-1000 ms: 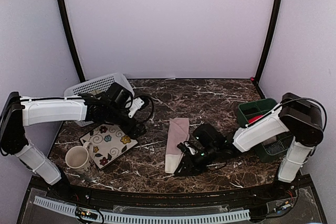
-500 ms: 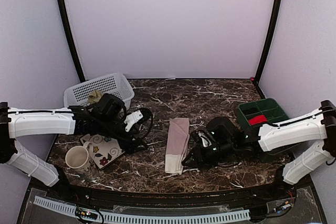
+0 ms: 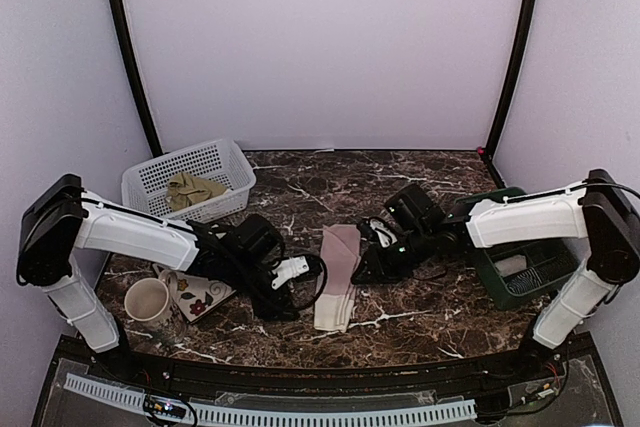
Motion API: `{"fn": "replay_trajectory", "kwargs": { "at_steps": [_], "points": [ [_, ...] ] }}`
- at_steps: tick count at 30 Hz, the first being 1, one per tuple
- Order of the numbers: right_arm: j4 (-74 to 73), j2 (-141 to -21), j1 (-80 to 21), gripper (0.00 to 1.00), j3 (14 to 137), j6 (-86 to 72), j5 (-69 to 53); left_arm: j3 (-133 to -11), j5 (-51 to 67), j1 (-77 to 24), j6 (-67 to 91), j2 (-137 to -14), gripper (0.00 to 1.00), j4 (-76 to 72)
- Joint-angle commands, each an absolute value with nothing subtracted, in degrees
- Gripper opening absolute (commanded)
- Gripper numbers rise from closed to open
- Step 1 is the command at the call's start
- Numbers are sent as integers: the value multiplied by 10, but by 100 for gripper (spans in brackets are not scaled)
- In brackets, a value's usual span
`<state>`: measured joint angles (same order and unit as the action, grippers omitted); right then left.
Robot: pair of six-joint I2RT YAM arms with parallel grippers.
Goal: Roll the underwear
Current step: Pick up the underwear from the center of the board.
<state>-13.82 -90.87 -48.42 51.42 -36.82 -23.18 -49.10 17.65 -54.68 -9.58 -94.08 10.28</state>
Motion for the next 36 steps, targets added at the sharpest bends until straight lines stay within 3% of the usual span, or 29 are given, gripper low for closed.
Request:
{"fn": "replay_trajectory", "kwargs": {
  "at_steps": [1,14,27,36],
  "points": [
    [-146,-902,-455,28,516,-328,-264,-507,170,-560,-104,-970,47,60],
    [-147,-904,-423,28,532,-298,-320,-555,206,-602,-134,-1035,41,36],
    [-54,-1017,-481,27,560,-321,-386,-413,114,-593,-116,-864,46,-14],
    [-79,-1091,-489,26,532,-274,-373,-408,124,-600,-185,-854,50,-31]
  ]
}}
